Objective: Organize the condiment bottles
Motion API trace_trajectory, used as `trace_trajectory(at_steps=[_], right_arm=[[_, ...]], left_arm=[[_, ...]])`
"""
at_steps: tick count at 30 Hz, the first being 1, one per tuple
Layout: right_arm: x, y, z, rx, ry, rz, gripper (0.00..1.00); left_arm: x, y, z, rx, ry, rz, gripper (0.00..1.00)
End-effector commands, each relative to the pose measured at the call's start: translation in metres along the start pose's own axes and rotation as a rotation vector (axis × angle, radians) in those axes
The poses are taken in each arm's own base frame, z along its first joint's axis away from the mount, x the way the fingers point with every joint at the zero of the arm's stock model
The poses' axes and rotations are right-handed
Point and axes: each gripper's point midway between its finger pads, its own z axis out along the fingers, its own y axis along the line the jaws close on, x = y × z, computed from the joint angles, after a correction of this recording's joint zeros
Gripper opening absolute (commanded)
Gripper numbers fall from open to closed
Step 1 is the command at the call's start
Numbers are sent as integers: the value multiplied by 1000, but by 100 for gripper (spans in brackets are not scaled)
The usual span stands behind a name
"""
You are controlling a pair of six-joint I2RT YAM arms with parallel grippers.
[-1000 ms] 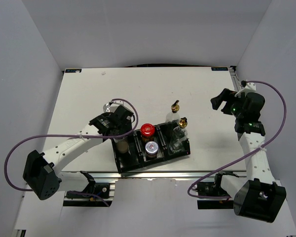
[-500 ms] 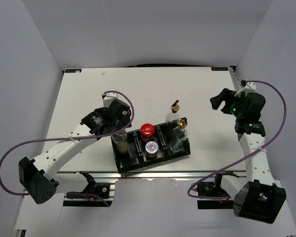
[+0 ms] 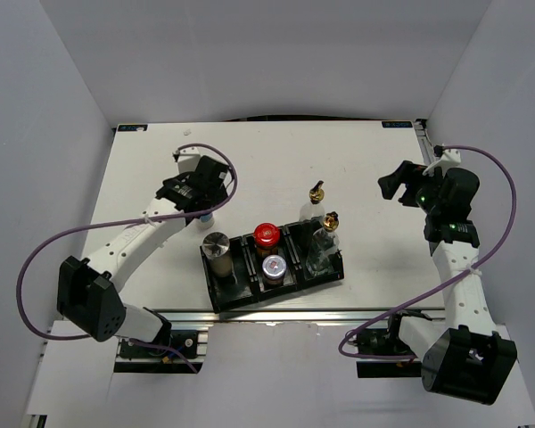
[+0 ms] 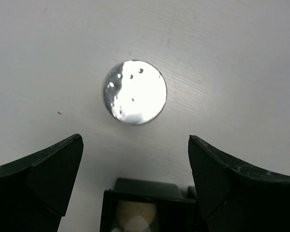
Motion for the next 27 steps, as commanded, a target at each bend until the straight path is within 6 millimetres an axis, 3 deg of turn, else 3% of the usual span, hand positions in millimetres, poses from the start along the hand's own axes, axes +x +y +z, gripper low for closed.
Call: trace_trajectory(at_steps=[1,6,11,15,18,19,21,23,26,27], right_arm=[[-11,3,-1,-17,-45,-35,89],[-11,5,-1,-31,-49,-40,89],[-9,5,1,-38,-45,-41,90],[-10,7,0,-44,-47,-40,89],[-10,8,0,-50,-50,-39,89],[-10,8,0,-53,-50,-39,89],[-10,8,1,-52,-47,-38,89],[-9,8,1,-52,-46,-37,90],[-7,8,2,-57,-37,-32,89],[-7,8,2,-58,-38,-33,89]], left_arm=[[-8,3,11,3,-25,-46,98],[7,-1,49,37,45,-86,98],[3,-4,67,21,38,-65,98],[-3,0,77,-41,25,-46,89],[-5,-2,78,-58,46,-23,59],[-5,-3,78,-53,50,-21,41],[-13,-3,70,-33,30,-24,31],[-34,-1,57,-23,-22,-35,19],[-68,-16,31,76,-66,-34,13],[-78,-29,15,175,-75,-47,11]])
